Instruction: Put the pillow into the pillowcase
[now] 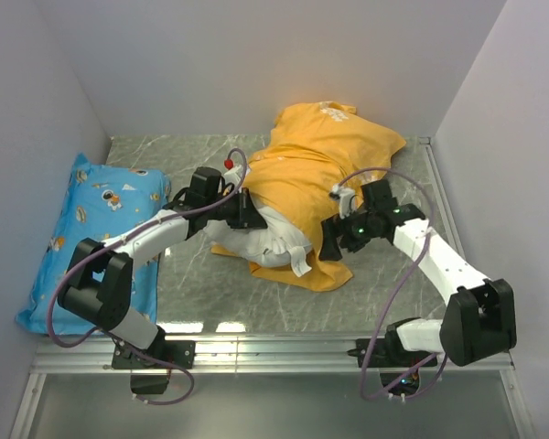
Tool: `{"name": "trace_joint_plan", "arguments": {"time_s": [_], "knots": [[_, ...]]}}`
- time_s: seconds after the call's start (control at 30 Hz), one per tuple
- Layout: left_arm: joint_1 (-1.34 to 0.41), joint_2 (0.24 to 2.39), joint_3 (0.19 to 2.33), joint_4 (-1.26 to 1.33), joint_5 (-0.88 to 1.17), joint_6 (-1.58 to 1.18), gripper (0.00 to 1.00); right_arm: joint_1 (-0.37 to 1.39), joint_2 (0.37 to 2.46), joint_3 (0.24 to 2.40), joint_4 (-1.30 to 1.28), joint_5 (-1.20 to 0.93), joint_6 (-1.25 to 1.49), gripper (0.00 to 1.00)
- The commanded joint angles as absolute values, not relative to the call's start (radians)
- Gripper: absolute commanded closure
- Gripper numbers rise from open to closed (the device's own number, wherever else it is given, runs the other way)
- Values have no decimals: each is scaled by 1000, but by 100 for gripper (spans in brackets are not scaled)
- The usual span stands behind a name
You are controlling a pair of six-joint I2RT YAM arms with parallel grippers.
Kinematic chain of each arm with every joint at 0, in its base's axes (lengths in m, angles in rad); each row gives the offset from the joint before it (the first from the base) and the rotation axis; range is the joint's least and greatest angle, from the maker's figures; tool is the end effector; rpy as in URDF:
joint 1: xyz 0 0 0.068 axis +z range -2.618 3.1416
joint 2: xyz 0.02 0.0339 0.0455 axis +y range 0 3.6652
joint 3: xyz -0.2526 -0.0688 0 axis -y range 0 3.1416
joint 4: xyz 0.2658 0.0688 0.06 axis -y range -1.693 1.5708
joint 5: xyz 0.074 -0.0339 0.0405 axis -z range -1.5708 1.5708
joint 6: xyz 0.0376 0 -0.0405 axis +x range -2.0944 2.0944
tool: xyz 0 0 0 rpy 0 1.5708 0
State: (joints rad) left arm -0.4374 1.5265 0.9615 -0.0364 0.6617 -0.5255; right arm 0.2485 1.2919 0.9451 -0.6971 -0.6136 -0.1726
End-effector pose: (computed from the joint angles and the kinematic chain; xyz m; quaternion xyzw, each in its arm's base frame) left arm 0.3081 -0.1696 0.2156 0.1144 0.8427 -0.4588 0.2575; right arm 0.2598 0.0883 0.2319 -0.2693 0.8837 0.3008 0.2370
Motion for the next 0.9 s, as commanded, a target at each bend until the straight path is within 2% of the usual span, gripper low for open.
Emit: {"name": "trace_joint_plan", "arguments": {"time_s": [0.0,0.17,0.27,0.3,0.33,0.37,0.4,0.43,0.47,0.5,0.57,0.63,0.7,0.77,0.87], "knots": [[-413,1539,1055,69,658,-575,100,365,1293,907,-606,-400,-195,2],[-400,1558,1069,106,689,-644,100,422,1397,945,-584,-298,-144,1],[-382,1569,1077,129,721,-698,100,422,1498,994,-617,-256,-137,12],[-367,1572,1080,164,726,-744,100,423,1493,1023,-629,-321,-129,81],[-367,1572,1080,164,726,-761,100,423,1465,1023,-629,-383,-129,82],[-354,1574,1086,175,716,-778,100,428,1429,1037,-640,-464,-133,100],[-348,1575,1094,184,704,-790,100,434,1386,1083,-664,-588,-132,100],[-342,1577,1109,184,687,-801,100,445,1303,1121,-687,-840,-132,100],[-338,1578,1117,189,654,-802,100,474,1292,1185,-742,-1012,-191,100],[-337,1582,1129,186,632,-798,100,486,1307,1342,-943,-1155,-259,100],[-337,1601,1153,179,586,-807,100,498,1359,1413,-1075,-1392,-418,100],[-339,1617,1178,150,548,-815,100,537,1399,1468,-1194,-1405,-501,100],[-344,1626,1192,124,478,-810,100,631,1468,1655,-1442,-1352,-774,100],[-348,1640,1192,101,442,-822,100,666,1540,1719,-1443,-1353,-747,100],[-370,1641,1180,75,396,-816,100,669,1618,1707,-1431,-1329,-788,100]]}}
